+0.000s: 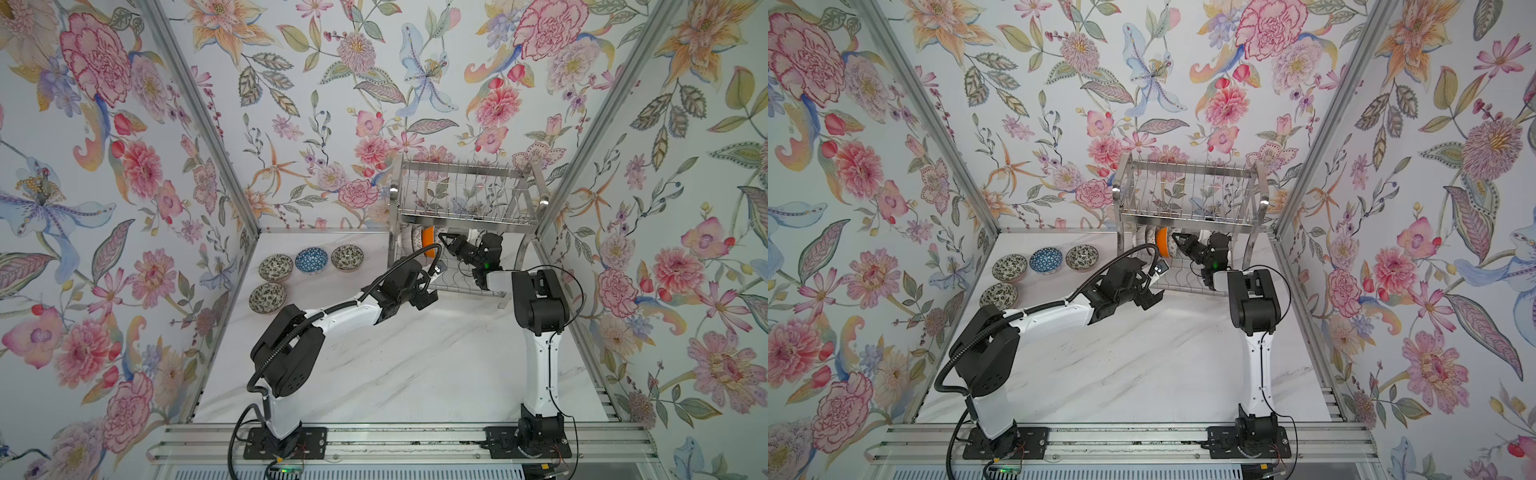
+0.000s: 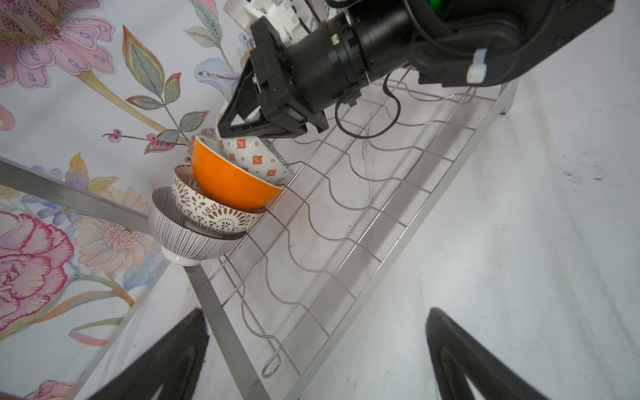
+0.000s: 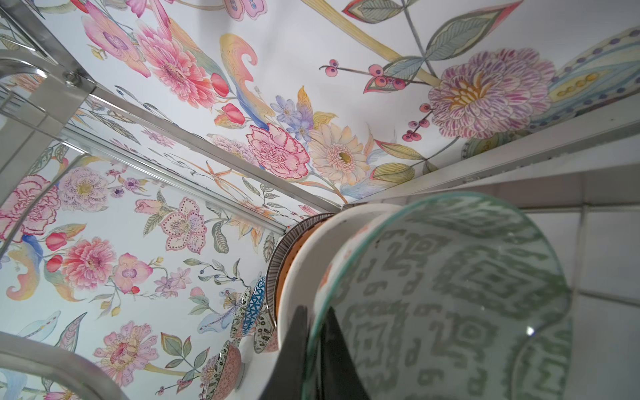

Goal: Load the bowls into the dish rack
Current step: 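Hold the green bowl upright in the rack with the right gripper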

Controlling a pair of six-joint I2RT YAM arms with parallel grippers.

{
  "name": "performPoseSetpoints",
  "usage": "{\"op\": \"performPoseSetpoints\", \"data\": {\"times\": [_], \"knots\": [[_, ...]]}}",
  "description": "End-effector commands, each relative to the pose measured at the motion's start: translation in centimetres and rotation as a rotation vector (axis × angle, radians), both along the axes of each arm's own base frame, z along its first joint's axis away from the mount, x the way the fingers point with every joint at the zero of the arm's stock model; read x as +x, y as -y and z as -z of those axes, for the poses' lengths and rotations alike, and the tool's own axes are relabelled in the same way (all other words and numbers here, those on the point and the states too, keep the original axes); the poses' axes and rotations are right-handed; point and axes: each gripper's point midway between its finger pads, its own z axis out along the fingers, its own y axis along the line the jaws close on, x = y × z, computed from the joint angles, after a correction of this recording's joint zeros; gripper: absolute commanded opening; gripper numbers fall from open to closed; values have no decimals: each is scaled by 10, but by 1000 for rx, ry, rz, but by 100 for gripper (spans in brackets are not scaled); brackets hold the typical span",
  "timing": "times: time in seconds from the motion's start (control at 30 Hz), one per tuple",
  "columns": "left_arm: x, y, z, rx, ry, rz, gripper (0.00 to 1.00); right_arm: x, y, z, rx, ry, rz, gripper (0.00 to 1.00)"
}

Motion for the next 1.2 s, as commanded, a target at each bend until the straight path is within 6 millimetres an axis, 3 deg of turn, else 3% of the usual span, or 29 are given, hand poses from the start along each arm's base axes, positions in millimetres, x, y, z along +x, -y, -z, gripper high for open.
{"op": "performPoseSetpoints", "data": {"times": [0.0,0.7,1.17], "knots": [[2,-11,-15,-17,18,-34,99,-5,-2,0,-49,-34,-30,11],[-1,-13,-20,-41,21,-40,99,-17,-7,4,-108,-61,-71,24],[-8,-16,-21,-50,20,-42,99,-25,-5,-22,-83,-17,-63,38]]}}
